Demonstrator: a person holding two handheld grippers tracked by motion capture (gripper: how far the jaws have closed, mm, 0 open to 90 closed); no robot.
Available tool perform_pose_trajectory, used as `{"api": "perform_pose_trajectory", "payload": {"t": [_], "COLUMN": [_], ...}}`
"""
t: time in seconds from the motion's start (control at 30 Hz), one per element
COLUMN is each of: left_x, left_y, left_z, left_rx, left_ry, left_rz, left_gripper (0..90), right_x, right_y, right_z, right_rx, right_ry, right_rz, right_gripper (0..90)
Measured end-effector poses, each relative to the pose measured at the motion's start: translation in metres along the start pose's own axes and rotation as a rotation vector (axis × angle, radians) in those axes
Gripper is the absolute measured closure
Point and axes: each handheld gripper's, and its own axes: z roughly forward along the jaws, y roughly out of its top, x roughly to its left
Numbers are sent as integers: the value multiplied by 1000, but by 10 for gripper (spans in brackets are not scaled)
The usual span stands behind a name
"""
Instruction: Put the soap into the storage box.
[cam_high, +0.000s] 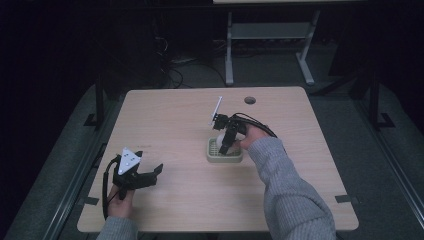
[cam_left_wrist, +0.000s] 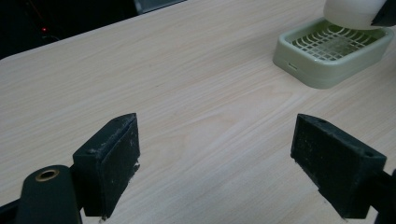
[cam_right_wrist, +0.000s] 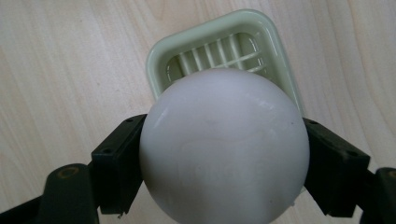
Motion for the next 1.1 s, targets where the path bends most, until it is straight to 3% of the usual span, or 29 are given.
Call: {"api": "perform_pose_trajectory", "payload": {"t": [0.73, 1.1], "left_x": [1, 1], "left_y": [0, 0], "left_z": [-1, -1], "left_rx": [-7, -5], "left_ry": [4, 6], "left_rz": [4, 6], "left_gripper": [152, 152], "right_x": [-9, -10], "right_y": [-1, -2], "right_z": [25, 26], "right_rx": [27, 28], "right_ry": [-21, -18], "right_rz": [30, 39], "right_gripper": [218, 216]}}
